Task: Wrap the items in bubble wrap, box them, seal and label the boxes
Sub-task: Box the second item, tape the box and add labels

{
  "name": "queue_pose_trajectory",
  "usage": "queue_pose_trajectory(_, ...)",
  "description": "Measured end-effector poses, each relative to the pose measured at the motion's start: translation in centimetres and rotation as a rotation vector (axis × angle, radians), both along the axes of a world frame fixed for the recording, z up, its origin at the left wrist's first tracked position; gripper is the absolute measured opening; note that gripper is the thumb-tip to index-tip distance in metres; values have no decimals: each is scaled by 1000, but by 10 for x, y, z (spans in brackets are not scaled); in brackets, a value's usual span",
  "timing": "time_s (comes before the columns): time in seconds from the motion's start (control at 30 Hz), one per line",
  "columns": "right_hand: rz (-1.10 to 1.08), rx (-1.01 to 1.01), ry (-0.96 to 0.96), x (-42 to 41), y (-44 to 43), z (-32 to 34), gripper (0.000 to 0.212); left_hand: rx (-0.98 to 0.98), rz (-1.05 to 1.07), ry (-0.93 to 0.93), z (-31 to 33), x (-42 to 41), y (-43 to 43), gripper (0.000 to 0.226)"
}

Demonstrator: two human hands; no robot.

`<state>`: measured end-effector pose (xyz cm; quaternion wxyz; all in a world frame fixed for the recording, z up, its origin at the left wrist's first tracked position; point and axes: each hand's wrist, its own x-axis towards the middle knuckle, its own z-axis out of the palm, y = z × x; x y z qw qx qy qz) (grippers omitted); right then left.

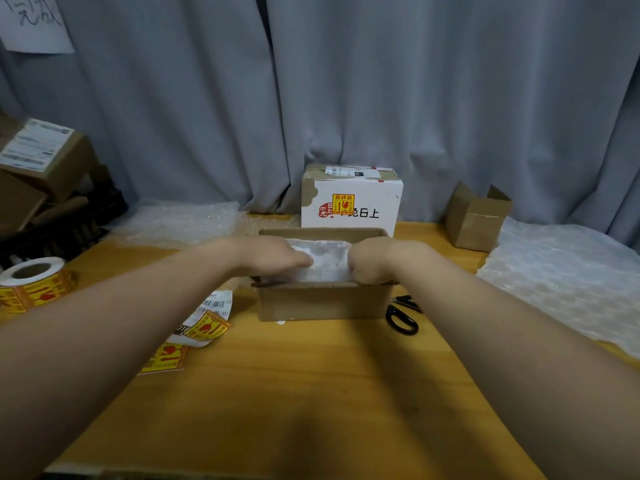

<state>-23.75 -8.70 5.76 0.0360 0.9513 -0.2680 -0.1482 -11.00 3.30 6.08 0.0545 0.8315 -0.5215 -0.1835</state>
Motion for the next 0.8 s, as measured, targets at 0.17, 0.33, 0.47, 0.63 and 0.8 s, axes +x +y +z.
queue_pose_trajectory(0.17,-100,221,-126,-15,-20,-7,46,137,-28,-122,-8,-5,-7,50)
queue_pose_trajectory(0.33,-140,297,-118,-2,-18,-23,45,150,-47,-116,-13,5,-22,13)
queue_pose_trajectory(0.47,-125,297,-141,6,-17,-28,29,197,-33,-175,-21,6,-26,23)
queue_pose_trajectory(0.63,-23,-138,-308,-1,0,-23,29,153,-94,-257,-13,1,-13,34)
queue_pose_trajectory(0.8,57,169,-550,-3,-1,-30,38,-321,-164,-264,-26,-13,-2,41)
